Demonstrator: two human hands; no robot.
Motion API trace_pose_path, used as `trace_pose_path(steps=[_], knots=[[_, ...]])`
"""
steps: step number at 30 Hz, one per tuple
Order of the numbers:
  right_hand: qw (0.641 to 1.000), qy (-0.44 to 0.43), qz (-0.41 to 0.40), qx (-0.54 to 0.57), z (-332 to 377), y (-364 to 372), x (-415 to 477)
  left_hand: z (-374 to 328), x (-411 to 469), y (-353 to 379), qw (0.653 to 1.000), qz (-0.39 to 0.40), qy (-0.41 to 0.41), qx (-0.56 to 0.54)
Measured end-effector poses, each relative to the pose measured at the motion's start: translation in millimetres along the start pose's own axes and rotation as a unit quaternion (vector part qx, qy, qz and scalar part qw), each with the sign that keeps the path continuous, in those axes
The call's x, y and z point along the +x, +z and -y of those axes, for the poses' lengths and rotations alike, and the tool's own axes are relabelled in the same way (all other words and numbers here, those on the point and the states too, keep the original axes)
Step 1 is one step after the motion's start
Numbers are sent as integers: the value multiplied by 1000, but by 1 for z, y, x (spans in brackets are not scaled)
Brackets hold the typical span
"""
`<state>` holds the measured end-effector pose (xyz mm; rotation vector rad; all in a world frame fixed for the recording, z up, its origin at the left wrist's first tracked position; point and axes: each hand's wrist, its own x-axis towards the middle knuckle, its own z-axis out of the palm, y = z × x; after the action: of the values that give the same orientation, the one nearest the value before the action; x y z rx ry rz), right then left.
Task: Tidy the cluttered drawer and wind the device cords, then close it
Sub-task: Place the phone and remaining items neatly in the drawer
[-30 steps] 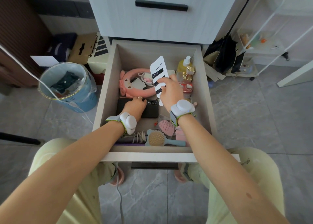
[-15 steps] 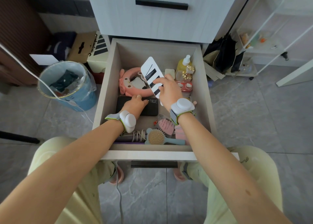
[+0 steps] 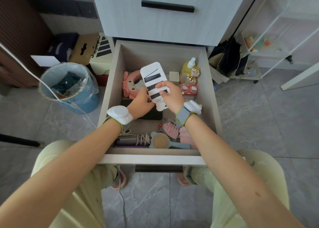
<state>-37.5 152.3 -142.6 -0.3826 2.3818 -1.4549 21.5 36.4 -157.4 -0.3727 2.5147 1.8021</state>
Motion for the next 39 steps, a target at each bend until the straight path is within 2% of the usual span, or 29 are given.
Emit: trace_pose_path(steps=[2, 3, 5, 8, 10, 11, 13, 14, 15, 16, 17, 19, 21, 23, 26, 28, 31, 33, 34, 36, 38, 39], knots=[[1000, -6, -10, 23, 1, -1, 0, -11, -1, 2, 987, 4, -49, -152], [999, -9, -14, 35, 2, -1, 0, -14, 0, 0, 979, -4, -71, -193], [998, -10, -15, 57, 0, -2, 1, -17, 2, -8, 979, -12, -81, -187], [998, -16, -8, 67, 0, 2, 1, -14, 2, -14, 999, -22, -44, -16], [999, -18, -32, 40, 0, 5, -1, -10, 0, -13, 993, -38, -36, 108], [998, -17, -60, 33, 2, 5, -2, -8, -1, -13, 980, -65, -43, 183], [989, -9, -137, 55, 7, 2, -4, -7, -3, -16, 931, -145, -53, 331], [983, -4, -173, 63, 9, -1, -6, -8, -4, -20, 915, -190, -51, 351], [980, 1, -192, 58, 10, -5, -7, -13, -6, -24, 915, -228, -44, 330], [983, 8, -181, 36, 10, -7, -8, -17, -7, -26, 921, -264, -31, 284], [990, 16, -139, 0, 11, -7, -9, -22, -9, -30, 927, -295, -13, 231], [992, 18, -1, -121, 8, -3, -11, -29, -13, -31, 930, -329, 32, 159], [966, -14, 126, -225, 4, 8, -13, -29, -13, -32, 923, -338, 78, 164], [942, -26, 190, -274, -3, 18, -13, -25, -9, -31, 916, -340, 98, 187], [923, -40, 186, -333, -15, 32, -6, -22, -7, -33, 907, -352, 83, 214], [916, -78, 133, -371, -24, 36, -2, -21, -8, -29, 898, -352, 82, 252], [923, -101, 58, -368, -23, 37, -3, -24, -9, -28, 891, -353, 90, 270], [916, -158, 90, -357, -17, 38, -8, -24, -9, -30, 893, -363, 92, 249], [899, -205, 137, -362, -17, 40, -11, -25, -9, -30, 895, -366, 91, 240], [830, -280, 240, -419, -18, 45, -18, -24, -9, -29, 894, -364, 91, 246], [763, -275, 308, -498, -23, 54, -20, -23, -8, -28, 891, -356, 89, 268], [744, -257, 321, -526, -26, 56, -19, -21, -8, -27, 890, -351, 87, 277]])
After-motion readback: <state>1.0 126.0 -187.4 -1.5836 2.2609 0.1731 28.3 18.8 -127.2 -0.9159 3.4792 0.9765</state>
